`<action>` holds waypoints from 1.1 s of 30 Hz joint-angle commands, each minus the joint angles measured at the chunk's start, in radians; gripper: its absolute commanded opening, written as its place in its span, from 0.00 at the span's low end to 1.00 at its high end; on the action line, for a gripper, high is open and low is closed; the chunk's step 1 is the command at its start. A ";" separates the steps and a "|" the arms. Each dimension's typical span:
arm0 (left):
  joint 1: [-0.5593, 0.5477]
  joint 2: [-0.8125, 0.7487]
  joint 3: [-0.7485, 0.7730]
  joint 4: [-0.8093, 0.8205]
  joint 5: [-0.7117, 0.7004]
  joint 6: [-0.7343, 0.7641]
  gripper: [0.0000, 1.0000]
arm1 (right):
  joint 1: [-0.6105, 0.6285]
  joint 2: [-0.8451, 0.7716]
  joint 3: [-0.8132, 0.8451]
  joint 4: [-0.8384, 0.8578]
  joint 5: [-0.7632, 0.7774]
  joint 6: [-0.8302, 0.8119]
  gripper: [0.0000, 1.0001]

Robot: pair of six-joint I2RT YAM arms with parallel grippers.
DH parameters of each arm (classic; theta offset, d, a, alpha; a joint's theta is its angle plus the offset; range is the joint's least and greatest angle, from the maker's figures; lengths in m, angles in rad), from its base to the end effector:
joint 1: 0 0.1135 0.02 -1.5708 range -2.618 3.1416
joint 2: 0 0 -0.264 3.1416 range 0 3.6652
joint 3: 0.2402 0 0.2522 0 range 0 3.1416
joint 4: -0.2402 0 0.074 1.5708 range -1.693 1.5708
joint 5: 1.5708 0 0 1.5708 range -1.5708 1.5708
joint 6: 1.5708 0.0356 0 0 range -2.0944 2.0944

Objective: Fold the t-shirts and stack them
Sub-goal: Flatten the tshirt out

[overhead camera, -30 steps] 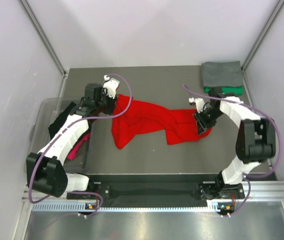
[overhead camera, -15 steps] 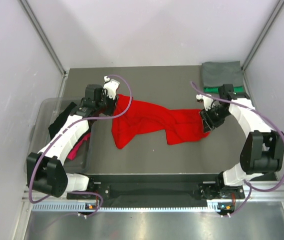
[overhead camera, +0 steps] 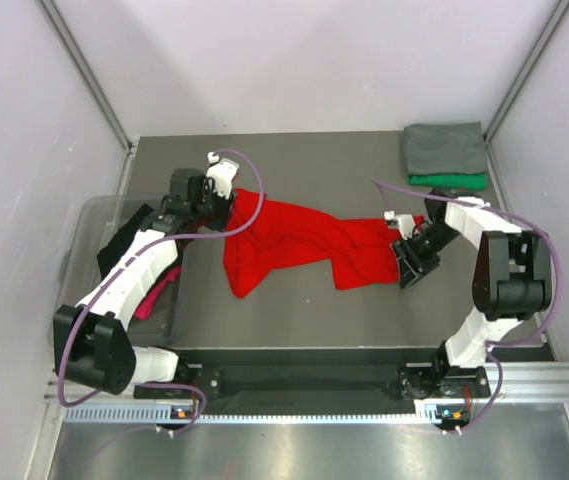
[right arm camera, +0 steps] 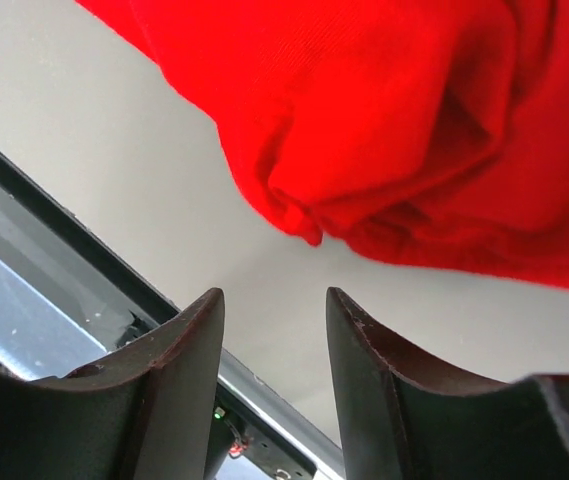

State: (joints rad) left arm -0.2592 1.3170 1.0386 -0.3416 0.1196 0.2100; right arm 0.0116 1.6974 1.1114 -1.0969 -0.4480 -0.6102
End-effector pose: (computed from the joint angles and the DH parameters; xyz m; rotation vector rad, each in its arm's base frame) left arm 0.2838 -0.0796 0.2959 0.5745 2.1134 -0.1587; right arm 0.2785 0.0187 0.1845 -0.8909 2.8993 0.7104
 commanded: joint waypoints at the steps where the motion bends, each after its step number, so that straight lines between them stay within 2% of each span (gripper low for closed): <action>1: 0.009 -0.033 -0.003 0.042 0.012 -0.004 0.43 | -0.001 0.047 0.021 0.019 -0.049 -0.020 0.46; 18: 0.023 -0.029 -0.005 0.038 0.020 -0.009 0.43 | -0.002 0.174 0.119 0.084 -0.132 0.000 0.48; 20: 0.025 -0.030 -0.006 0.036 0.020 -0.011 0.43 | -0.002 0.177 0.129 0.081 -0.139 0.004 0.46; 24: 0.028 -0.038 -0.009 0.036 0.025 -0.011 0.43 | -0.001 0.170 0.134 0.063 -0.146 0.001 0.25; 33: 0.031 -0.045 -0.011 0.039 0.035 -0.018 0.44 | -0.002 0.053 0.123 -0.015 -0.159 -0.013 0.25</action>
State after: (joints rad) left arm -0.2359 1.3151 1.0355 -0.3420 0.1310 0.2066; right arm 0.0116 1.8442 1.2121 -1.0676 -0.5678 -0.6022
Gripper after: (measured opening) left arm 0.436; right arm 0.255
